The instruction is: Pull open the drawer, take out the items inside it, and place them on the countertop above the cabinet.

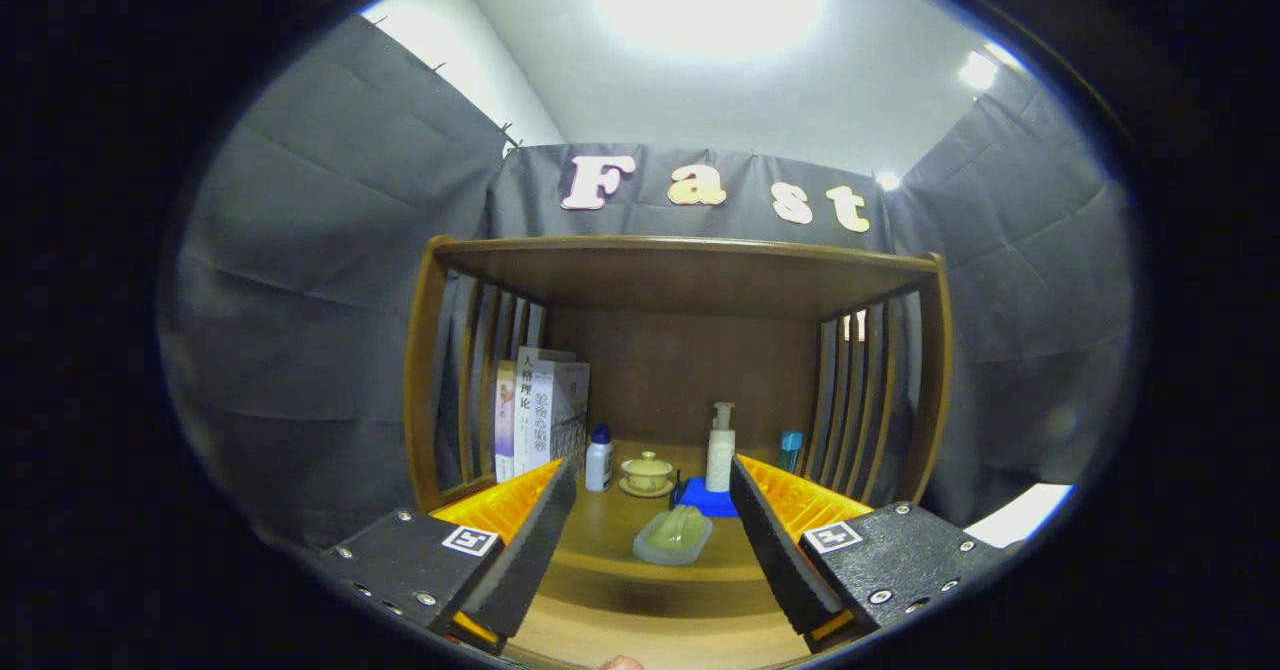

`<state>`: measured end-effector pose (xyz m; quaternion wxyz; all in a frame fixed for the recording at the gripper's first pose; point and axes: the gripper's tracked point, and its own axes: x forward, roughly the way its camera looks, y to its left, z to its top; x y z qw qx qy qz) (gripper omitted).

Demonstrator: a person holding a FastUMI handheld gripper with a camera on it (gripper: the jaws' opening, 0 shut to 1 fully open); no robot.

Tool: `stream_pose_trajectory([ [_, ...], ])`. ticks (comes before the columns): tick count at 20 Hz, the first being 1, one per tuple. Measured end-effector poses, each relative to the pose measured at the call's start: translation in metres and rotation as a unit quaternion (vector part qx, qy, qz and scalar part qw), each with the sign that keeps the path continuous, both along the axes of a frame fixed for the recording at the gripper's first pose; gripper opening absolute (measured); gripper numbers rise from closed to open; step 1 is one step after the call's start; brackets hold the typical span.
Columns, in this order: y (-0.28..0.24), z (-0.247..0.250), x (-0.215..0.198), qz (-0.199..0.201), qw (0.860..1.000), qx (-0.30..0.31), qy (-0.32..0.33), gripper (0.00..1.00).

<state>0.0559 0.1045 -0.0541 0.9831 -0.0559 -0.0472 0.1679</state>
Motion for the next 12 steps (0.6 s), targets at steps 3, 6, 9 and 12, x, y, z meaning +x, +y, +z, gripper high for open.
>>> stream_pose_trajectory([
  [3,0.005,-0.027,-0.036,0.011,1.000,0.014,0.011,0.95],
  [6,-0.010,-0.065,-0.061,-0.003,1.000,0.001,0.031,0.95],
  [9,-0.023,-0.100,-0.074,-0.026,0.998,0.021,0.060,0.95],
  [12,-0.044,-0.125,-0.076,-0.053,0.997,0.002,0.063,0.95],
])
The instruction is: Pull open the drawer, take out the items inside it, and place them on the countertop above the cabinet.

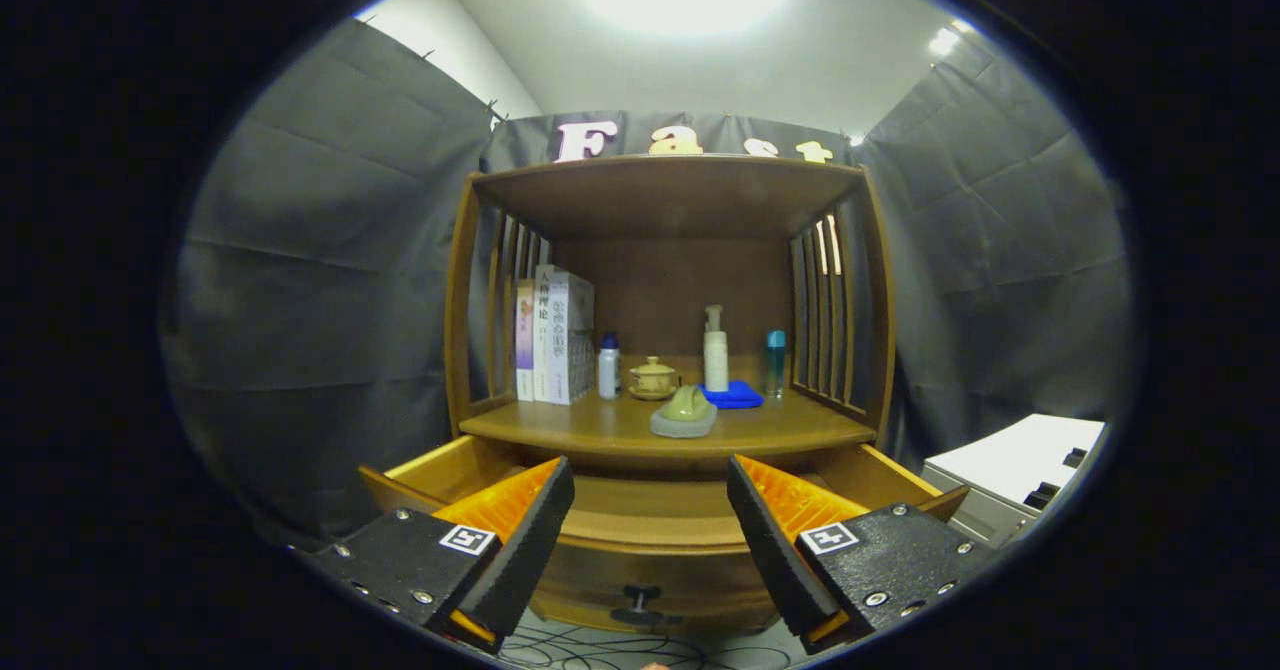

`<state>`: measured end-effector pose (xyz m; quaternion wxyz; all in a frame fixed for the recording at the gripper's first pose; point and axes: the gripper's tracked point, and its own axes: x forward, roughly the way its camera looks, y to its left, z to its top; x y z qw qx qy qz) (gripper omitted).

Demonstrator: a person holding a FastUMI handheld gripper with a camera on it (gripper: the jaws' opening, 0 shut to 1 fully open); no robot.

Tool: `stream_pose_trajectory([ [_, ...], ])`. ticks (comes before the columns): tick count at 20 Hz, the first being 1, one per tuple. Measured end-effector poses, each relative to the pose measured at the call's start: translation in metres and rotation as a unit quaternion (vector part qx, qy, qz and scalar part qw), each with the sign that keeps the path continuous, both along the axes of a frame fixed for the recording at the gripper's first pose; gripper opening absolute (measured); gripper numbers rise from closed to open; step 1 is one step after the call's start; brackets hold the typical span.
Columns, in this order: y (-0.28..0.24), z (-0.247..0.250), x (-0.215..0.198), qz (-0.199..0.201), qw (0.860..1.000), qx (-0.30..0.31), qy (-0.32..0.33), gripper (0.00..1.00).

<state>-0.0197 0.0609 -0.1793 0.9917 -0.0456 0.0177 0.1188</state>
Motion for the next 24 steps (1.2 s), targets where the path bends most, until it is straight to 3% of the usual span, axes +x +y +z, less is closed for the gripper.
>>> stream_pose_trajectory([
  [4,0.000,-0.050,-0.002,-0.004,0.998,0.029,0.055,0.95],
  [7,-0.005,-0.077,-0.002,-0.010,0.996,0.018,0.082,0.95],
  [11,-0.013,-0.090,0.000,-0.035,0.995,0.014,0.089,0.95],
  [24,-0.005,-0.099,0.009,-0.026,0.996,0.001,0.081,0.96],
])
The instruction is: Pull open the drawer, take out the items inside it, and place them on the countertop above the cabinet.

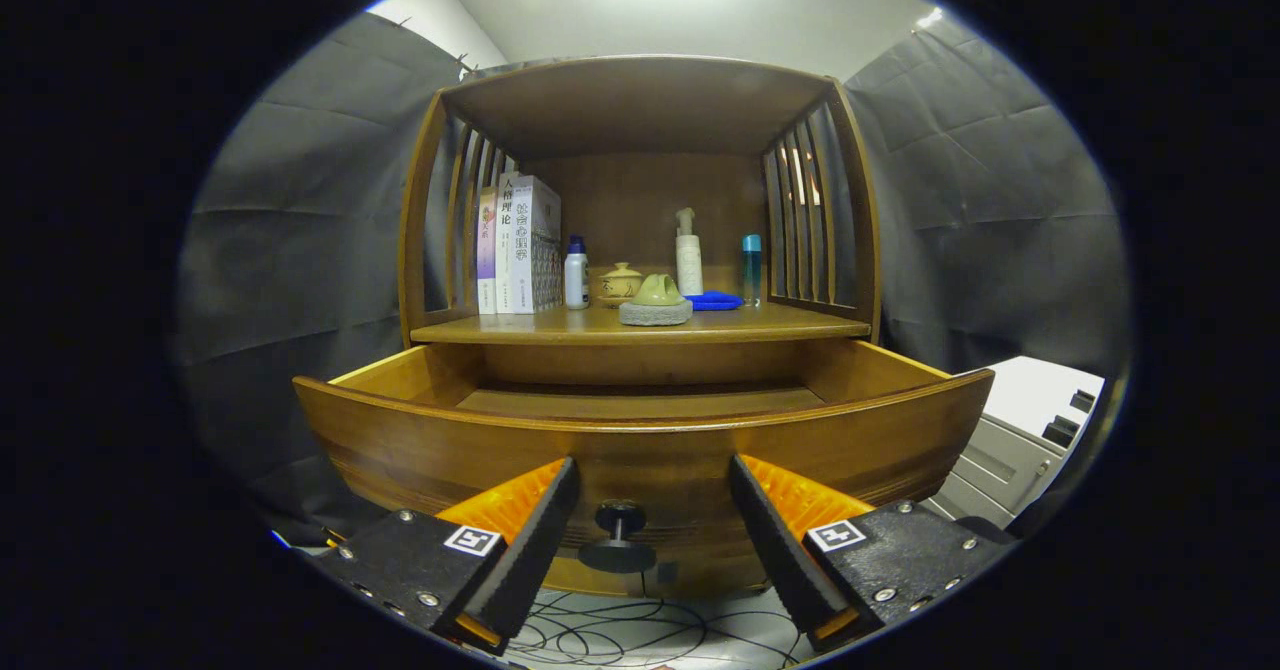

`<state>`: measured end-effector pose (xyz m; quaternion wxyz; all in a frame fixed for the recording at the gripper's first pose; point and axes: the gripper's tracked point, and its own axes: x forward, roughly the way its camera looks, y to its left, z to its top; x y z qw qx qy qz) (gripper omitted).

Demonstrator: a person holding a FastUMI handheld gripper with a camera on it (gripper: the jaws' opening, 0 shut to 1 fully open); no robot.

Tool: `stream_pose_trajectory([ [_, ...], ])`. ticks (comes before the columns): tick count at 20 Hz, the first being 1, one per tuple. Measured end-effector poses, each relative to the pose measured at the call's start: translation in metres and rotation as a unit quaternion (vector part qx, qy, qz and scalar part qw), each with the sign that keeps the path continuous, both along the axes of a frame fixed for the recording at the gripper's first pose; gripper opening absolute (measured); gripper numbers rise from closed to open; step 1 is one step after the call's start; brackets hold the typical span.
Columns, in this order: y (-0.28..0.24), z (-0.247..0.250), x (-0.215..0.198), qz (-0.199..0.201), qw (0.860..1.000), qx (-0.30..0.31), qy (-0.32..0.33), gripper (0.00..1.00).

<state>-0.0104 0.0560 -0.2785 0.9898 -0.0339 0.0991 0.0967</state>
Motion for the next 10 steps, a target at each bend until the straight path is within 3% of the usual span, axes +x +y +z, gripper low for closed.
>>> stream_pose_trajectory([
  [10,0.010,0.003,0.050,0.004,1.000,0.005,-0.012,0.95],
])
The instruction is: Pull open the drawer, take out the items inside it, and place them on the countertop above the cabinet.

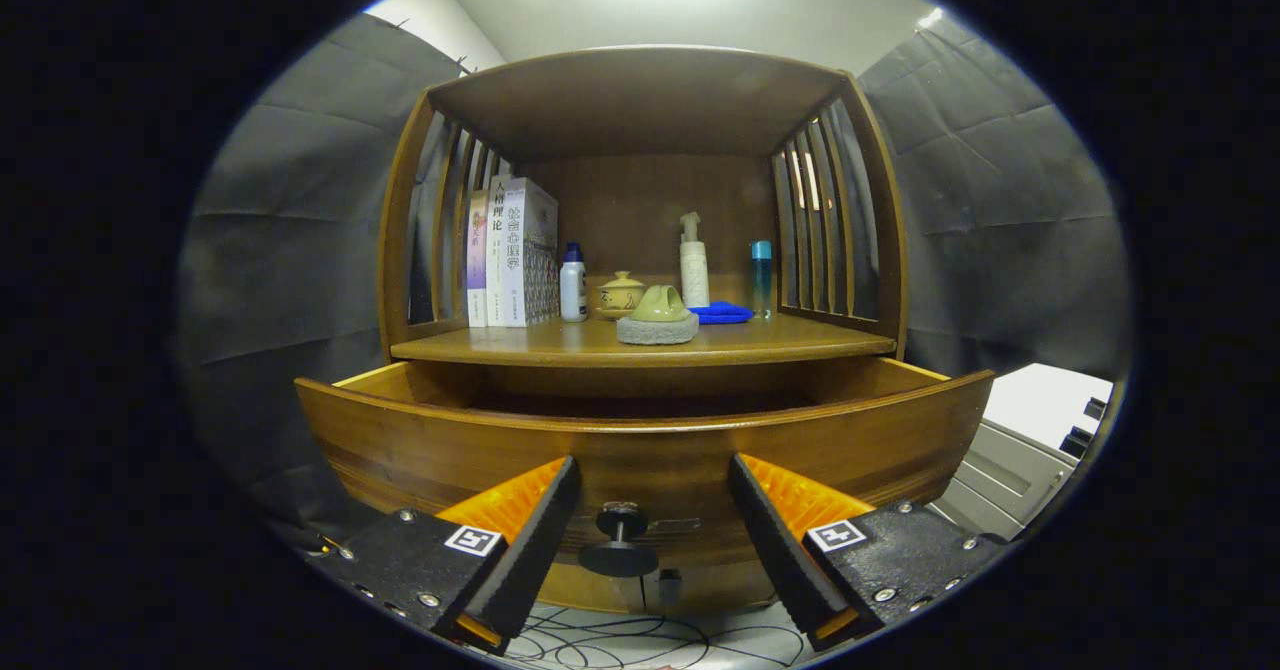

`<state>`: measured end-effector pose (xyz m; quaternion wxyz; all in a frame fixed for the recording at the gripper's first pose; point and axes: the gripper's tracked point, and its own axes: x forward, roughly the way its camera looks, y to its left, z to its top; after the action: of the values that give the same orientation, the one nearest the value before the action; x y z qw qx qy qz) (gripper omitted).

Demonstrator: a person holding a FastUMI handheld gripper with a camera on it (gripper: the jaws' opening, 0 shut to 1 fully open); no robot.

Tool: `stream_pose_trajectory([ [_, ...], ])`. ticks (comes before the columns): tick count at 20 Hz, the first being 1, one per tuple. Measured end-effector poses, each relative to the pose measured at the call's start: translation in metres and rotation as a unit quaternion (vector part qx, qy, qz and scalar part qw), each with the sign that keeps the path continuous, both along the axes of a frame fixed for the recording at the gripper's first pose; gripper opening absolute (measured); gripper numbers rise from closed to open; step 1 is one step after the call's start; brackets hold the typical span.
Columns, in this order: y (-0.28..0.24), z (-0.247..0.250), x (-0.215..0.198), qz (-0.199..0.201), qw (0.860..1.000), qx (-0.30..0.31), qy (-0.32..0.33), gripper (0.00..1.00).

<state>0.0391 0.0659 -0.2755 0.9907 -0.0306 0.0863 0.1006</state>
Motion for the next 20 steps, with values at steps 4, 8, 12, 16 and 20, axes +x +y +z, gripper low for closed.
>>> stream_pose_trajectory([
  [4,0.004,-0.004,0.020,0.002,1.000,-0.002,-0.002,0.96],
  [8,0.007,-0.009,0.035,0.006,0.999,-0.037,-0.005,0.95],
  [12,0.009,-0.011,0.046,0.008,0.999,-0.048,-0.004,0.96],
  [16,0.010,-0.012,0.052,0.008,0.999,-0.046,-0.010,0.96],
  [20,0.013,-0.014,0.068,0.007,0.999,-0.044,-0.007,0.96],
])
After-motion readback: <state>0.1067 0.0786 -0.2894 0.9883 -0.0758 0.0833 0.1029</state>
